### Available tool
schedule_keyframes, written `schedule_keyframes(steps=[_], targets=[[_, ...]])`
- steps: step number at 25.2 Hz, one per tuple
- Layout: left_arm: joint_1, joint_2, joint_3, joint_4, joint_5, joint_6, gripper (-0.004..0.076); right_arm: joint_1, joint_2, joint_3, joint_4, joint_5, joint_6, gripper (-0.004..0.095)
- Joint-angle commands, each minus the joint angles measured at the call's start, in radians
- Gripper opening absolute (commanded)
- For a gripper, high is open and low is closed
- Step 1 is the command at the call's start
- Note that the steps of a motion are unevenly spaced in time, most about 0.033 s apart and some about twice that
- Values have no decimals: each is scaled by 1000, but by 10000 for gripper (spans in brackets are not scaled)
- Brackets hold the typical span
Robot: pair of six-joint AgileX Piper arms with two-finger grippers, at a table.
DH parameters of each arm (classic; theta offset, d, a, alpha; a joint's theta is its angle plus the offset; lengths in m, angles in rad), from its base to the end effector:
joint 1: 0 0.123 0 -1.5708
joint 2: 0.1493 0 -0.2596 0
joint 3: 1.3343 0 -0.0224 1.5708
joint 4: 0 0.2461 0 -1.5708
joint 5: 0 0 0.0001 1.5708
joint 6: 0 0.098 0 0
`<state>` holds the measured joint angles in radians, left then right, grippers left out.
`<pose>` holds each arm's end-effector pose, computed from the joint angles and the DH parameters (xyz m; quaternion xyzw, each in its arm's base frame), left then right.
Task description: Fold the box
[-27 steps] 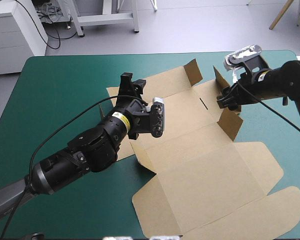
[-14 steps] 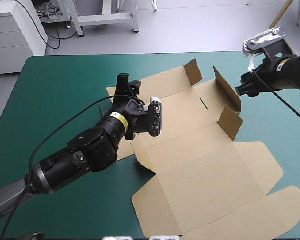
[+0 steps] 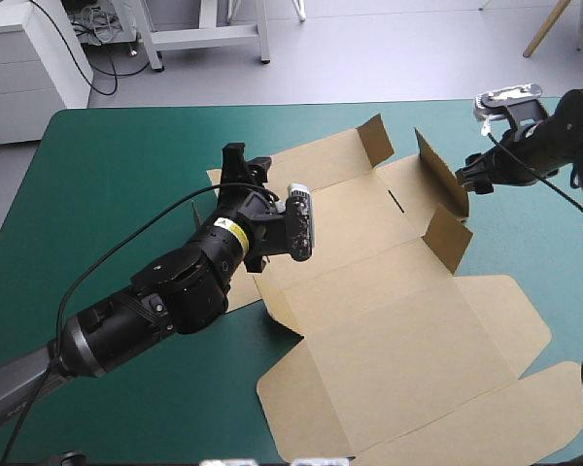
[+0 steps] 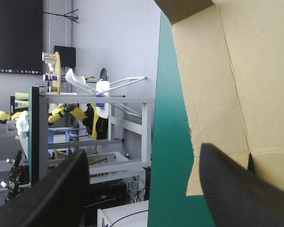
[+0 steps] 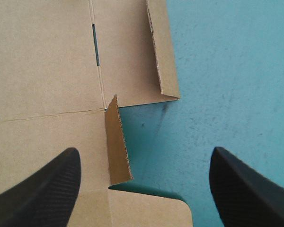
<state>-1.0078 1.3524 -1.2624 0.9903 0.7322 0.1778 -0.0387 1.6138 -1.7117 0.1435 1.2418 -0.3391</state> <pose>0.2070 -0.2252 0.3675 0.6102 0.5586 0.2529 0.5017 0.3356 0.0003 0.3607 -0.1393 0.9546 0.0226 0.2625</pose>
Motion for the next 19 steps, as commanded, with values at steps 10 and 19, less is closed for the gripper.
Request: schedule_keyframes(steps=[10, 19], targets=[[162, -29, -58, -199, -2, -235, 440, -9, 109, -11, 59, -38, -11, 692], [540, -29, -66, -572, -58, -178, 439, -9, 120, 26, 96, -38, -28, 692]])
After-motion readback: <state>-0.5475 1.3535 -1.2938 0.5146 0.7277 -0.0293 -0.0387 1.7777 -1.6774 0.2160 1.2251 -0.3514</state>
